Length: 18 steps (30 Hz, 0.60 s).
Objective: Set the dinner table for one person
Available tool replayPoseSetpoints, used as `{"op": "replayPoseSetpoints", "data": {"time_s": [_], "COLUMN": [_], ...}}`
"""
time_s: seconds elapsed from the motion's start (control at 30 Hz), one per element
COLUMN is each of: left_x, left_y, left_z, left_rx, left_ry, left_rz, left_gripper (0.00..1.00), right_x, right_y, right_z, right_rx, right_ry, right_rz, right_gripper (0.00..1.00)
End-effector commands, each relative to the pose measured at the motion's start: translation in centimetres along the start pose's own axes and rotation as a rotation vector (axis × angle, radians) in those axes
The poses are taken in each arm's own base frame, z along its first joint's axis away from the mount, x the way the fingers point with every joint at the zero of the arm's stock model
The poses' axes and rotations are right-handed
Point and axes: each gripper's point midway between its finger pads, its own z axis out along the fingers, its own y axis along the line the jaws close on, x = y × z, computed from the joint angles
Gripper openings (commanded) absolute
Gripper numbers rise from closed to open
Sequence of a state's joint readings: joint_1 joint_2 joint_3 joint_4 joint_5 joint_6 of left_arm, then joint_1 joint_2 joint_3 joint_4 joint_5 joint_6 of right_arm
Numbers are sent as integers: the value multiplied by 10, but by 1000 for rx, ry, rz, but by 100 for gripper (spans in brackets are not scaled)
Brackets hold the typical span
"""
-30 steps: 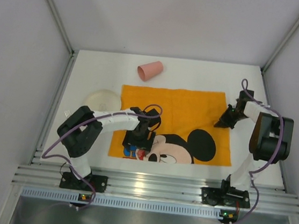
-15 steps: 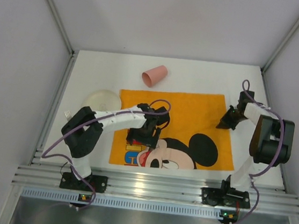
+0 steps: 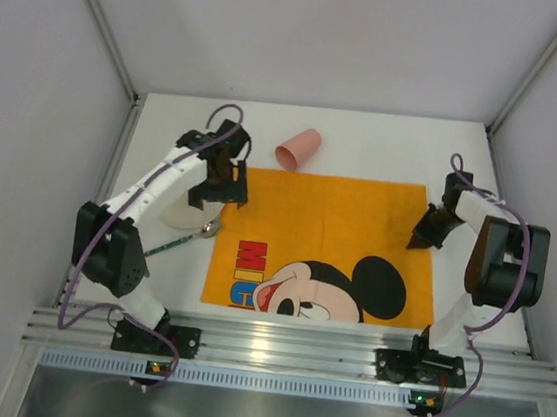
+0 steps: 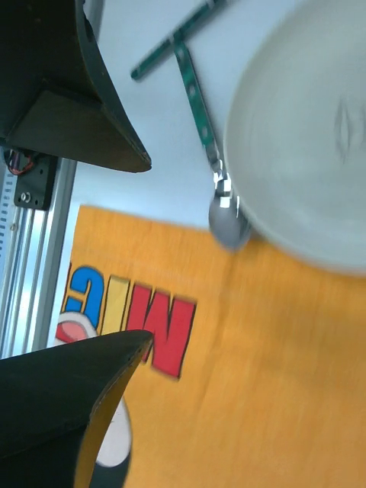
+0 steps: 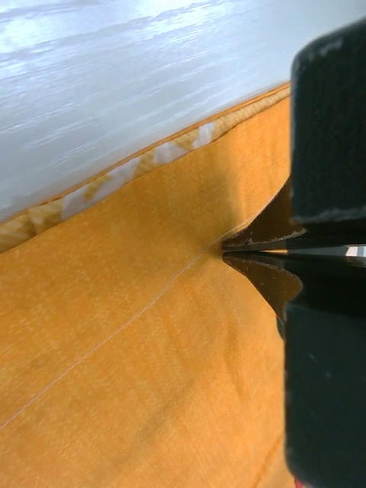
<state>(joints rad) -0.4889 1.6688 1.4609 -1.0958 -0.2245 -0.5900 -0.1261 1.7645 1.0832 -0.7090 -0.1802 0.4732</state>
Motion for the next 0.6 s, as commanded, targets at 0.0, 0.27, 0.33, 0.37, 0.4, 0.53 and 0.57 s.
{"op": "replayPoseSetpoints", "data": {"time_s": [0.0,0.27,0.33,0.37,0.4,0.53,0.57], "left_x": [-7,-12,-12,-11,-10,-8,-10], "left_y": [61,133,137,142,142,145,154], "left_z": [-17,12,24,32,39,62,68], "left_rx": [-32,-51,-52,-57,-62,-96,-107], "left_ry": [-42,-64,-47,-44,-31,-13,-22], "left_rz": [-93,-308,-343,-362,-365,-352,-376], "left_gripper": [89,89,88,88,88,87,87], "right_x": [5,14,21,24,27,45,46], "right_y": [1,26,34,36,36,35,33], "right_z": [-30,-106,-124,-129,-137,-146,-148], "right_rx": [28,-16,-35,-41,-49,-59,-58], "right_ry": [-20,-151,-173,-183,-195,-198,-202], "right_rz": [-48,-128,-153,-157,-160,-192,-198], "right_gripper": [0,94,96,96,96,96,96]}}
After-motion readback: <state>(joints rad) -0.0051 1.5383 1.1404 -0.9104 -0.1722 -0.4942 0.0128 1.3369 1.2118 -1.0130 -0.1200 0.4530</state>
